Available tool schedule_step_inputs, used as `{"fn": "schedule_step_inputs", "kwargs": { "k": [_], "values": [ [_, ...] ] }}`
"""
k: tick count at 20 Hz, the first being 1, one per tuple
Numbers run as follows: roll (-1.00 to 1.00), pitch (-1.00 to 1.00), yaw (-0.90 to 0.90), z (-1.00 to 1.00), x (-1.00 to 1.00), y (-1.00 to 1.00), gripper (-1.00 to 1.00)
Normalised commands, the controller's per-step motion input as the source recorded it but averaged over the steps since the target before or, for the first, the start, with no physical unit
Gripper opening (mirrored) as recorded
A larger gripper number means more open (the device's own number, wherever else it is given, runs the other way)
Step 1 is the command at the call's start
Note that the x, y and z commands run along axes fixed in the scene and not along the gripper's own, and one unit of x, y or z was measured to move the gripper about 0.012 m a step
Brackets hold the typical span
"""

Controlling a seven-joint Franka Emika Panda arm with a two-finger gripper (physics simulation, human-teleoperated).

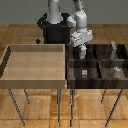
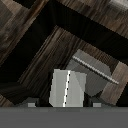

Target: Place the milk carton into the appropriate compartment.

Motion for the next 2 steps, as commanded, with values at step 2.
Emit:
{"fn": "schedule_step_inputs", "kwargs": {
  "k": [2],
  "values": [
    [0.00, 0.00, 0.00, 0.00, 0.00, 0.00, 1.00]
  ]
}}
